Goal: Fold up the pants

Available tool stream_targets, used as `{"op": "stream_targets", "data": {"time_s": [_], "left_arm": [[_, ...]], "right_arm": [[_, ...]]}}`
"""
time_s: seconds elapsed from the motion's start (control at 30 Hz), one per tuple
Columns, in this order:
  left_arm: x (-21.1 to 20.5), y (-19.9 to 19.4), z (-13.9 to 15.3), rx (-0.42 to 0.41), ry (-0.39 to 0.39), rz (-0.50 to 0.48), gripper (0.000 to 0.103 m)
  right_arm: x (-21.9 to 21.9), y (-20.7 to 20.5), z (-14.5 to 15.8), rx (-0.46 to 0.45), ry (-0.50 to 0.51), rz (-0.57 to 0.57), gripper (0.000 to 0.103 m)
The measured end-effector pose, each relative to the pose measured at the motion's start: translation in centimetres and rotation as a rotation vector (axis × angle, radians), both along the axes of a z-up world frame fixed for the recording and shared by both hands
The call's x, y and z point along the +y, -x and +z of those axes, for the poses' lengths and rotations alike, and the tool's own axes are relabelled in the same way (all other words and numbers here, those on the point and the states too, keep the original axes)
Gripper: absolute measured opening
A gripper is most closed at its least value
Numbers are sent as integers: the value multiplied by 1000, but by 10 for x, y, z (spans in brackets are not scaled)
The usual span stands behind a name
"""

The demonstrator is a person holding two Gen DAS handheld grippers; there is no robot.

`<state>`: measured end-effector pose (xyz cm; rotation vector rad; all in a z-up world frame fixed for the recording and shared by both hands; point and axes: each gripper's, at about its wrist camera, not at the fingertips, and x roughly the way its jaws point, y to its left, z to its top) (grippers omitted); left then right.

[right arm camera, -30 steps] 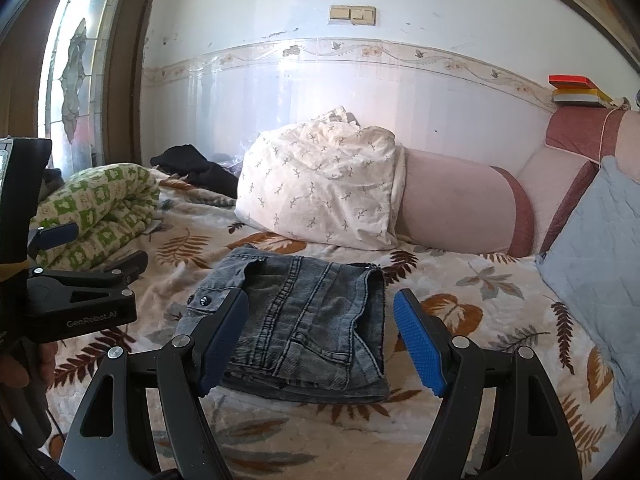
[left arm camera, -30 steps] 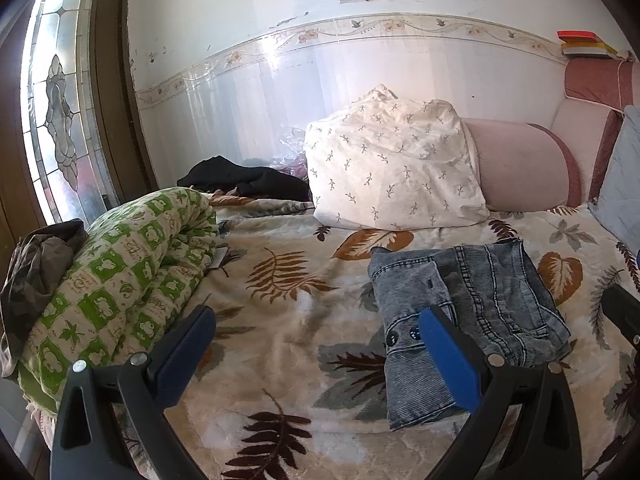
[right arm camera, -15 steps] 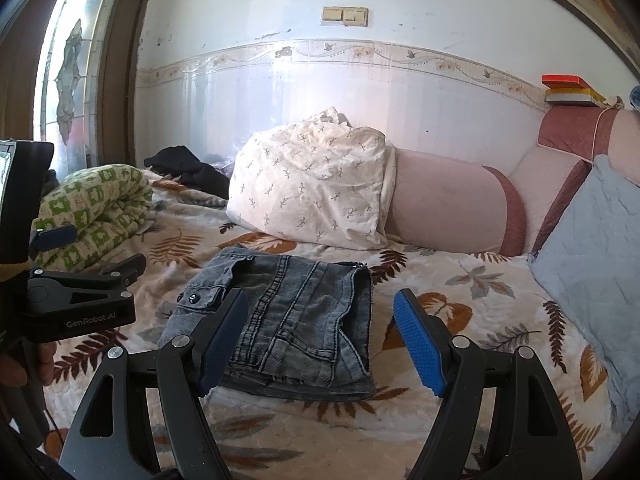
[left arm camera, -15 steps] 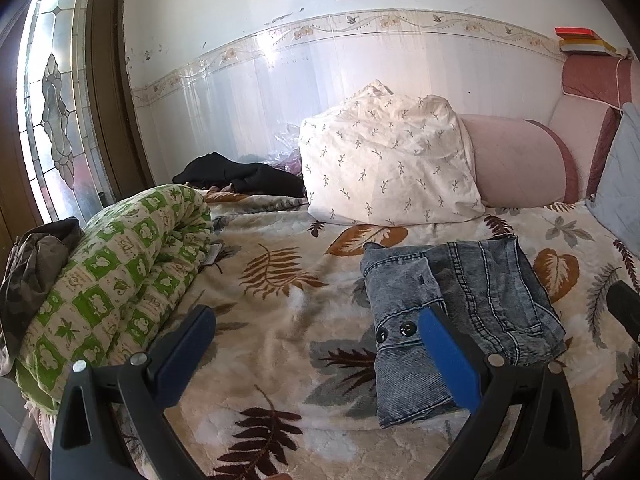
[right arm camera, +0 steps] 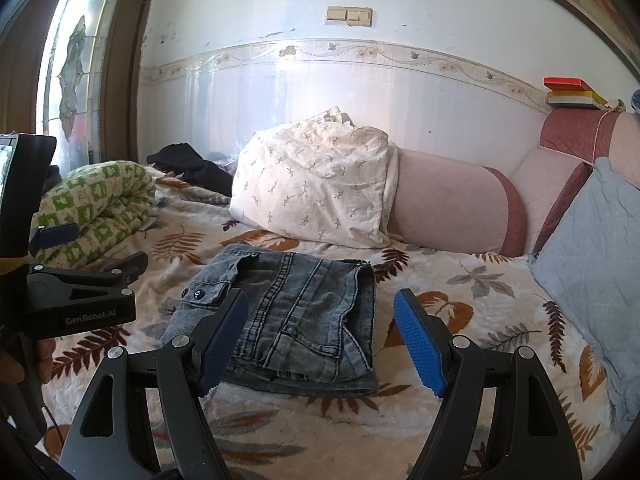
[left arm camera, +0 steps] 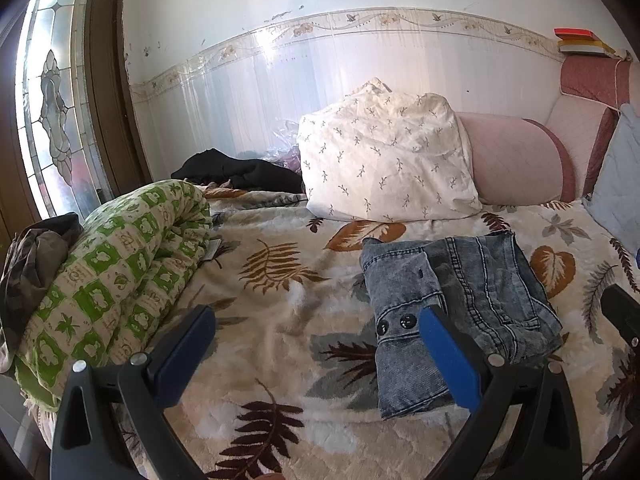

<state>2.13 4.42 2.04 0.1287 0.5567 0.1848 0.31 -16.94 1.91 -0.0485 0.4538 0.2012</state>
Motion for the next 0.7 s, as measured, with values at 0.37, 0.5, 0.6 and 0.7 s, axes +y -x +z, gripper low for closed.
{"op": "stream_targets", "data": {"time_s": [0.37, 0.5, 0.6, 0.7], "left_arm": [[3, 7, 1, 8, 12, -16, 103], [4, 8, 1, 7, 8, -15, 103], [5, 10, 1, 2, 7, -17, 103], [9, 10, 2, 0, 14, -16, 103]], "right_arm": [[5, 3, -1, 6, 4, 4, 75], [5, 3, -2, 5, 3, 5, 75], [8, 3, -2, 7, 2, 6, 75], [11, 3, -3, 11, 3, 10, 75]]}}
